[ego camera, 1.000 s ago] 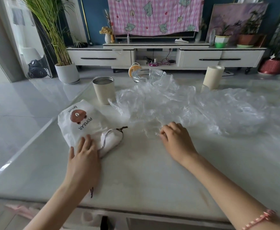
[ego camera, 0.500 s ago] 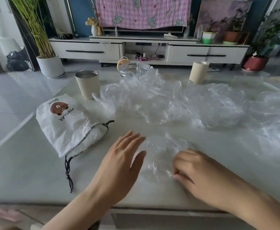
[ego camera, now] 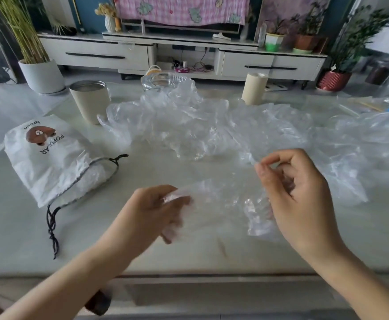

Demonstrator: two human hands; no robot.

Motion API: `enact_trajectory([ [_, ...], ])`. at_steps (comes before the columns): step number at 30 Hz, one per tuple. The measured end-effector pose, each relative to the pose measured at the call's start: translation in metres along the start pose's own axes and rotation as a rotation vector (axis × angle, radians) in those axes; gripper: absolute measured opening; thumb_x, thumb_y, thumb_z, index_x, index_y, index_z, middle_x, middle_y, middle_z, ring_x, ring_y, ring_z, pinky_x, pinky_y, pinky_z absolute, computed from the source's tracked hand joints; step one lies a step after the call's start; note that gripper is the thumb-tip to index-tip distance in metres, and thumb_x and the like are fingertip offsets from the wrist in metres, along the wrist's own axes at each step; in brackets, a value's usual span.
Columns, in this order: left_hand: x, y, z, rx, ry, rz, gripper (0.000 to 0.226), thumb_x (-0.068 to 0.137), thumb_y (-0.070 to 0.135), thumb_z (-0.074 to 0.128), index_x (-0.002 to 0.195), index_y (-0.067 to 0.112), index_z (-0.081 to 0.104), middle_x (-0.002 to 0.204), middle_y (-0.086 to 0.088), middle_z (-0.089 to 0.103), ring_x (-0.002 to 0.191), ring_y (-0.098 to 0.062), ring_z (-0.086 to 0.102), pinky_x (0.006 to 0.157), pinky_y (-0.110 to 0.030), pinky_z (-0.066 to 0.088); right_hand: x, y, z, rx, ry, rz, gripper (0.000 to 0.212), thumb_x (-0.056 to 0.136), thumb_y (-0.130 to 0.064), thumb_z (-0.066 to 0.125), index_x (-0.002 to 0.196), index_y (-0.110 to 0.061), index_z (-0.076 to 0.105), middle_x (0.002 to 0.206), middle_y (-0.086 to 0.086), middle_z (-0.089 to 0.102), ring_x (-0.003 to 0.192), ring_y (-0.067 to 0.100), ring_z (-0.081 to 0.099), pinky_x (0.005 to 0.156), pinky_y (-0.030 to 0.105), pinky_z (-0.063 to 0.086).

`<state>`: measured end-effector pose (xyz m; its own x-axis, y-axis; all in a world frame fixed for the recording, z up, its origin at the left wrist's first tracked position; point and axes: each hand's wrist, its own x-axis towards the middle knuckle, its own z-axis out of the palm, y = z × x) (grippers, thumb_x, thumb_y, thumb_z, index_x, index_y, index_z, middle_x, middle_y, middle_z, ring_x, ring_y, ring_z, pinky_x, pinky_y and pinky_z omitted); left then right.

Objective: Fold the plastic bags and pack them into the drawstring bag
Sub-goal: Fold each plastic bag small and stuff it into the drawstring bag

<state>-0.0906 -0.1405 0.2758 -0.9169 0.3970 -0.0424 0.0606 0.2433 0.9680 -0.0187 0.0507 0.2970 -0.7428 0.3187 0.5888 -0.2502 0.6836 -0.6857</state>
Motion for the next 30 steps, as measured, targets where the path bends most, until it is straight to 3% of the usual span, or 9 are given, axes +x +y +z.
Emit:
enact_trajectory([
  [5,0.019,-0.004,-0.014,0.135,-0.124,-0.146,0.026,0.082,0.029,0.066,0.066,0.009,0.059,0.042,0.006,0.045,0.036,-0.007,0.030,0.036,-0.014,0.023,0.029,0.027,0.013,-0.194,-0.103,0.139,0.017,0.087,-0.026,0.063,0.086,-0.010,0.058,0.061,0.000,0.056,0.055,0.012,0.053,0.052,0.013,0.038],
  [9,0.033,-0.015,-0.021,0.264,-0.067,-0.157,0.013,0.082,0.019,0.070,0.085,0.009,0.064,0.066,0.002,0.056,0.046,-0.007,0.048,0.048,-0.019,0.041,0.037,0.060,0.030,-0.288,-0.215,0.341,0.025,0.088,-0.030,0.062,0.102,-0.009,0.057,0.081,0.000,0.058,0.082,0.018,0.058,0.066,0.018,0.041],
  [13,0.024,-0.013,-0.016,0.770,0.314,0.345,0.020,0.087,0.016,0.064,0.107,0.015,0.065,0.105,-0.001,0.062,0.094,-0.018,0.056,0.080,-0.024,0.039,0.036,0.051,0.026,-0.338,-0.046,0.153,0.012,0.090,-0.017,0.059,0.097,-0.007,0.060,0.094,0.007,0.062,0.089,0.022,0.057,0.074,0.025,0.041],
  [17,0.016,-0.013,0.005,0.720,0.022,0.616,0.019,0.090,0.017,0.055,0.102,0.017,0.070,0.100,0.006,0.067,0.091,-0.006,0.057,0.081,-0.019,0.043,0.009,0.015,0.024,-0.191,-0.109,-0.020,0.008,0.089,-0.006,0.058,0.094,-0.012,0.062,0.089,-0.001,0.063,0.078,0.004,0.055,0.073,0.008,0.041],
  [20,0.024,-0.029,0.019,0.771,-0.117,0.555,0.034,0.091,0.029,0.043,0.108,0.015,0.069,0.113,-0.001,0.067,0.105,-0.016,0.061,0.094,-0.020,0.041,-0.020,0.016,0.047,-0.276,-0.427,0.094,0.036,0.095,-0.026,0.051,0.128,-0.014,0.050,0.131,0.002,0.052,0.121,0.010,0.046,0.100,0.012,0.028],
  [22,0.028,-0.036,0.024,0.913,-0.166,0.503,0.061,0.086,0.043,0.025,0.130,0.013,0.055,0.139,-0.006,0.050,0.131,-0.020,0.044,0.108,-0.023,0.022,-0.030,0.027,0.058,-0.436,-0.543,0.121,0.065,0.091,-0.050,0.029,0.145,-0.015,0.028,0.152,0.005,0.028,0.142,0.018,0.021,0.114,0.023,0.009],
  [24,0.028,-0.044,0.021,1.030,-0.213,0.380,0.091,0.071,0.063,0.000,0.149,0.021,0.017,0.156,0.005,0.005,0.144,-0.010,0.001,0.111,-0.023,-0.005,-0.030,0.039,0.060,-0.611,-0.598,0.124,0.089,0.075,-0.068,0.000,0.150,-0.021,0.008,0.159,0.003,0.002,0.146,0.016,-0.003,0.114,0.029,-0.008],
  [27,0.020,-0.044,0.012,1.104,-0.257,0.264,0.119,0.043,0.091,-0.015,0.145,0.031,-0.019,0.143,0.013,-0.031,0.134,-0.005,-0.030,0.109,-0.026,-0.020,-0.025,0.054,0.046,-0.676,-0.716,0.085,0.110,0.056,-0.087,-0.016,0.149,-0.028,-0.008,0.152,-0.010,-0.023,0.141,0.008,-0.021,0.113,0.031,-0.017],
  [30,0.018,-0.043,0.005,1.136,-0.268,0.229,0.128,0.034,0.095,-0.018,0.143,0.028,-0.025,0.140,0.012,-0.037,0.133,-0.008,-0.034,0.109,-0.028,-0.022,-0.017,0.067,0.029,-0.668,-0.819,0.013,0.108,0.052,-0.084,-0.026,0.146,-0.031,-0.016,0.149,-0.013,-0.028,0.136,0.002,-0.028,0.110,0.025,-0.022],
])
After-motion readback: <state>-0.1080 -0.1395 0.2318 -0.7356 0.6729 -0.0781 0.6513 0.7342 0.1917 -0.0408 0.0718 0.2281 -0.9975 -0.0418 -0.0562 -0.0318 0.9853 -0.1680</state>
